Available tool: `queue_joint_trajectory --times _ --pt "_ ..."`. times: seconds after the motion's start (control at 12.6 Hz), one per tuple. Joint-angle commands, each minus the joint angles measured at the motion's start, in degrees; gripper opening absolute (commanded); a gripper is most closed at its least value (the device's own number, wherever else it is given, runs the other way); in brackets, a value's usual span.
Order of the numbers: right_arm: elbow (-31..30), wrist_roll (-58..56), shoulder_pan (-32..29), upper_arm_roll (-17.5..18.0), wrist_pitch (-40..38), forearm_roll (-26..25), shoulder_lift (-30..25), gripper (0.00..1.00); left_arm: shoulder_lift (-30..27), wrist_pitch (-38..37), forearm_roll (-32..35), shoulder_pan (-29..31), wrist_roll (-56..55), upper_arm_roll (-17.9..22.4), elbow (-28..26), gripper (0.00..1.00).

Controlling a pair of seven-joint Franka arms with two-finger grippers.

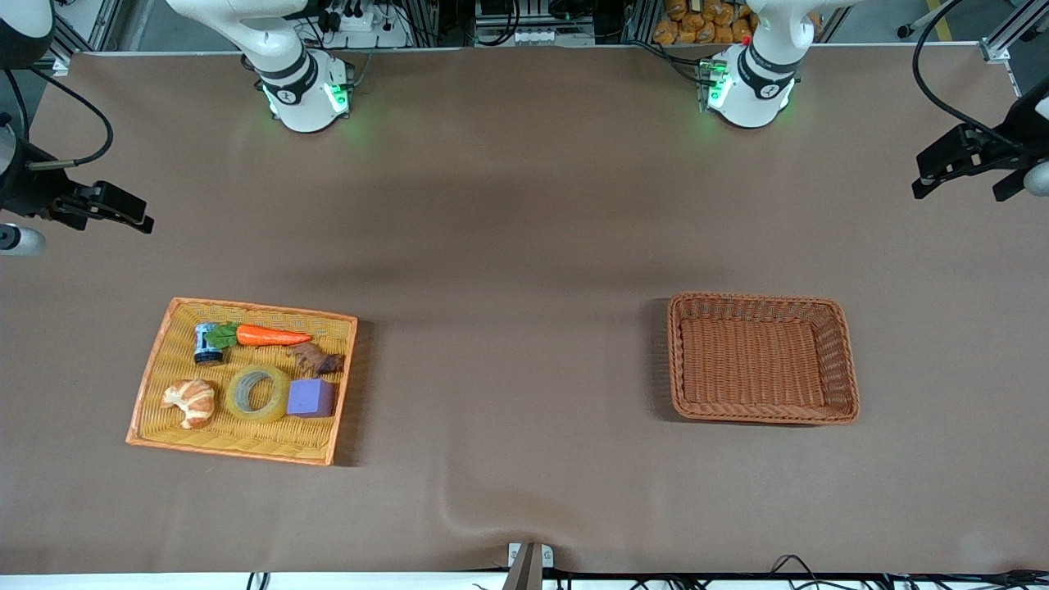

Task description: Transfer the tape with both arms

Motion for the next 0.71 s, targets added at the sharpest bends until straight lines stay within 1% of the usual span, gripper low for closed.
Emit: queue_joint_trajectory --times 0.0,0.08,0.16,0.4,0.63 --pt "-0.4 0.4 0.3 0.0 1.9 -0.6 2.4 1.00 0.0 -0.6 0.7 -4.6 1.9 5.8 0.9 1.00" --pt "-0.3 0.4 0.5 0.0 2.6 -0.3 3.9 1.00 -0.2 -0.8 0.7 -7.2 2.5 9.0 1.0 1.00" --pt "0.0 0.4 1.1 0.0 3.6 -0.2 5.6 1.00 -0.5 -0.8 0.7 -8.4 2.6 10.9 1.0 1.00" --pt "0.2 0.4 1.9 0.0 8.3 -0.2 12.5 1.00 -0.5 -0.8 0.3 -7.8 3.0 11.2 0.9 1.00" --pt "0.4 0.4 1.1 0.0 13.9 -0.2 19.9 1.00 0.1 -1.1 0.5 -7.9 7.8 11.2 0.5 1.00"
